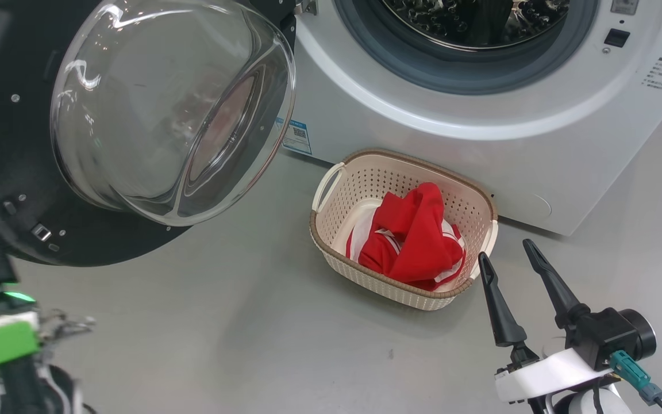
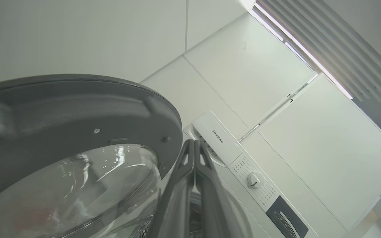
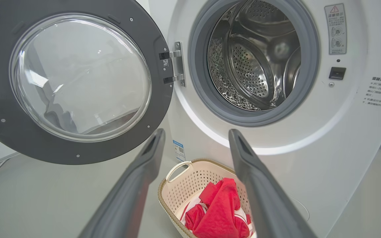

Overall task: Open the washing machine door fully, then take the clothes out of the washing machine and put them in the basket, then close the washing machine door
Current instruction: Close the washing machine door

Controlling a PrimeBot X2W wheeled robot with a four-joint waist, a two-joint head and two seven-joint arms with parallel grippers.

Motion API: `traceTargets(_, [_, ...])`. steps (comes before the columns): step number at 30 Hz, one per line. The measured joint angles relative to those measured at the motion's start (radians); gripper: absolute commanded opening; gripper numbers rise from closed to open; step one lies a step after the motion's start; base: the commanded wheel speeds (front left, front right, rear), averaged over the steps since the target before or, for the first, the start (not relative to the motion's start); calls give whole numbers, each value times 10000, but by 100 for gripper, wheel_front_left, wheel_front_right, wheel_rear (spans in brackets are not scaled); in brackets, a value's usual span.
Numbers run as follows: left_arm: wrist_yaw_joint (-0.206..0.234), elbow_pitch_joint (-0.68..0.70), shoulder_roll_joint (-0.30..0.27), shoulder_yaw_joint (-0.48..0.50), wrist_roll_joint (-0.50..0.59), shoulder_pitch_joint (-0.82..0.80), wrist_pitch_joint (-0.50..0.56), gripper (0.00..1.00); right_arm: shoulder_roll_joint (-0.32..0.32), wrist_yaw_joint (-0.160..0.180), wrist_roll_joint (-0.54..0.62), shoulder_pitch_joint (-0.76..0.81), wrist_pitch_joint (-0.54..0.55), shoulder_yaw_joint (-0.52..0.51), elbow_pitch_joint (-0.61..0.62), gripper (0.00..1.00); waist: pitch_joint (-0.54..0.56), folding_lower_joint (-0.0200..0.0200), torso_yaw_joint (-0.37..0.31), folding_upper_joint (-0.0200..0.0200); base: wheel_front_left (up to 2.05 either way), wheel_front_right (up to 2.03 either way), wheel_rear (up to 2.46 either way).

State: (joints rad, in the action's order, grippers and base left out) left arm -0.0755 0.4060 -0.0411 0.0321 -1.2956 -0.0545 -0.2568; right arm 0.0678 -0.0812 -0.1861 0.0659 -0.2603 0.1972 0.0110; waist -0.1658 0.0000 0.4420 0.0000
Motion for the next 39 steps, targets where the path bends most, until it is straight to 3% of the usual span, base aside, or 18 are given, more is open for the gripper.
traceTargets(6, [15,-284,-537,1501,-811,-343,4,0,4,-59,42,-30,-2,75,13,100,-141,0,-53,0,0,0,0])
traceTargets(14, [573,-1829,-1712,2888,-2196,-801,805,0,117,-102,86,-199,-2,94,33,100,-328,0,-147,0,0,0,0])
traceTargets(24, [1352,-3960,-2901,3010,-3379,-940,2612,0,268,-144,109,-252,-2,173,25,100,-525,0,-294,0,0,0,0])
traceTargets(39, [1538,-5590,-3457,2911,-4374,-1437,4169,0,466,-221,130,-480,92,326,84,100,-910,0,-566,0,0,0,0])
